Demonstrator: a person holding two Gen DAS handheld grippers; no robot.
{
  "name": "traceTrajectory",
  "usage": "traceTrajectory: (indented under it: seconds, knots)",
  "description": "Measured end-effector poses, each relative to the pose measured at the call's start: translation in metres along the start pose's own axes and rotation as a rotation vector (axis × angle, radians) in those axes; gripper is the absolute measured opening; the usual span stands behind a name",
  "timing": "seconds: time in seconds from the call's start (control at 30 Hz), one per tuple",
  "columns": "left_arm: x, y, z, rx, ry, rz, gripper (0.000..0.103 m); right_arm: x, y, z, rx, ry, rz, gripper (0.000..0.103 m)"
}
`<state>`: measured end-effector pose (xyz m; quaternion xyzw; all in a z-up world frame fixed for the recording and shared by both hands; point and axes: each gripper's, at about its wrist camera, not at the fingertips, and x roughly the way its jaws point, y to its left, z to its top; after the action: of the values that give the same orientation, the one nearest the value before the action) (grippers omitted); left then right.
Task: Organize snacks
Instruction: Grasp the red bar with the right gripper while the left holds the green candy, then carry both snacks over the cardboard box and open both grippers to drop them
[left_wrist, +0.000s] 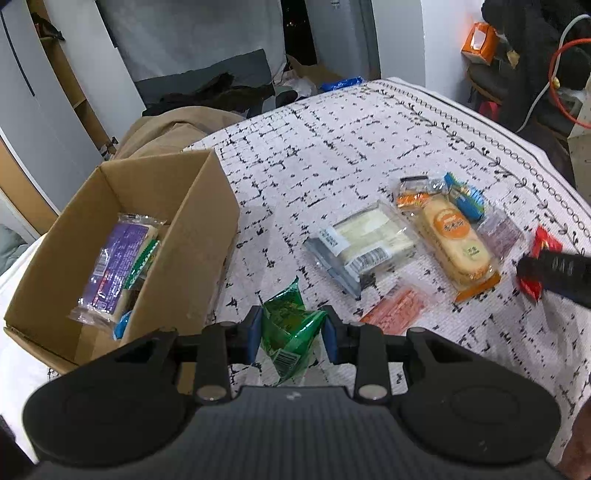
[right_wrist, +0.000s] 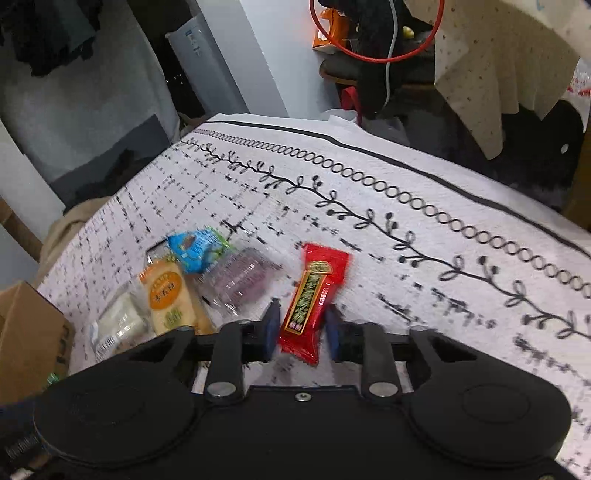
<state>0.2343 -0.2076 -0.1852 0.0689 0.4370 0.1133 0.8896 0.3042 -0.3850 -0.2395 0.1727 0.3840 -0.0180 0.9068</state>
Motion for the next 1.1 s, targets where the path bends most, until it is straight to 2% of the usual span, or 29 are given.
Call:
traceTrajectory:
  seconds: [0.2,0.43,1.1]
  knots:
    - [-0.009,0.007,0.004,-0.032,-0.013,-0.018,0.033,-0.018,-0.004,-0.001,0.010,0.012,0.010,0.022]
    - [-0.024,0.020,0.012,-0.074,-0.056,-0.036,0.033,-0.043,0.012,-0.001,-0.005,0.018,0.066,0.022]
    - [-0.060,0.082,0.026,-0.188,-0.139,-0.065,0.033,-0.098,0.111,-0.002,-0.099,0.002,0.236,0.022]
